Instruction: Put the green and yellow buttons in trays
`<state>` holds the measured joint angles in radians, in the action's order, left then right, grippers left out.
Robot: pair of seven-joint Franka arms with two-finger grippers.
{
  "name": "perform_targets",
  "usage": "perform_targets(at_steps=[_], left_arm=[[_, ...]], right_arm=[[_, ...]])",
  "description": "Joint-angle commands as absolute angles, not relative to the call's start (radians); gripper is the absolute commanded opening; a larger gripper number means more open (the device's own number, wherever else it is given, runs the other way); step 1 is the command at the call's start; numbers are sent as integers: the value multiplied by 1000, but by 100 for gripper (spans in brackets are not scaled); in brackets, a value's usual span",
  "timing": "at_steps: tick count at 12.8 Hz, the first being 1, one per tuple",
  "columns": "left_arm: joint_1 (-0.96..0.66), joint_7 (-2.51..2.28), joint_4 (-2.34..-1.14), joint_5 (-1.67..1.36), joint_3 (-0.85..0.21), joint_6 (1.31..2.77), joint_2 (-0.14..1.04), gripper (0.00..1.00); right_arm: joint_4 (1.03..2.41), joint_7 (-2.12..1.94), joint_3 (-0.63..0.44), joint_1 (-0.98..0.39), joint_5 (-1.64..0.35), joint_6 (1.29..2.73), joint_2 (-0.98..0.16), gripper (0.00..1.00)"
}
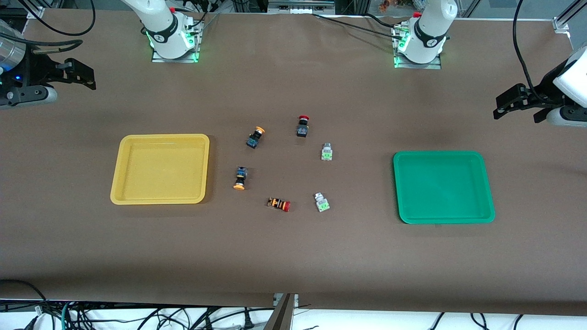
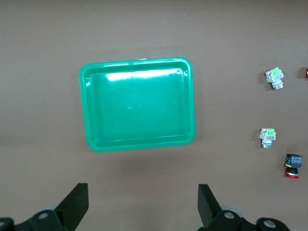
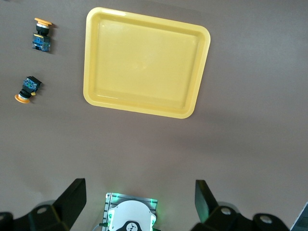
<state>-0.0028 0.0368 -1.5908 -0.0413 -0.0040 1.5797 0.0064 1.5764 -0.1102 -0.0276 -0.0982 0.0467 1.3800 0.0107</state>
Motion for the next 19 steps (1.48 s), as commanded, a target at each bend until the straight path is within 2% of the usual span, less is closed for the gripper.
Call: perform_targets(at_steps=[1, 8, 11, 14, 16, 18, 19], left_arm=[[-12, 32, -1588, -20, 3, 1565, 0, 100], [-6, 40, -1569, -25, 6, 1563, 0, 100], [-6, 43, -1569, -23, 6, 1562, 2, 100], [-11, 43, -1572, -34, 3, 1565, 21, 100], [-9, 32, -1568, -102, 6, 1569, 66, 100], [-24, 28, -1588, -199, 0, 1551, 155, 100], [-50, 26, -1582, -207, -36, 1566, 213, 100]], right_arm=[[1575, -110, -28, -97, 43, 1367, 15, 100], [1575, -106, -28, -97, 48, 1374, 15, 100], [1577, -104, -25, -104, 46, 1411, -18, 100], [1577, -110, -23, -110, 48, 1434, -142, 100], [1577, -101, -20, -113, 25, 1456, -184, 100], [1583, -37, -20, -156, -6, 1518, -256, 100], [1585, 27, -20, -178, -11, 1570, -306, 100]])
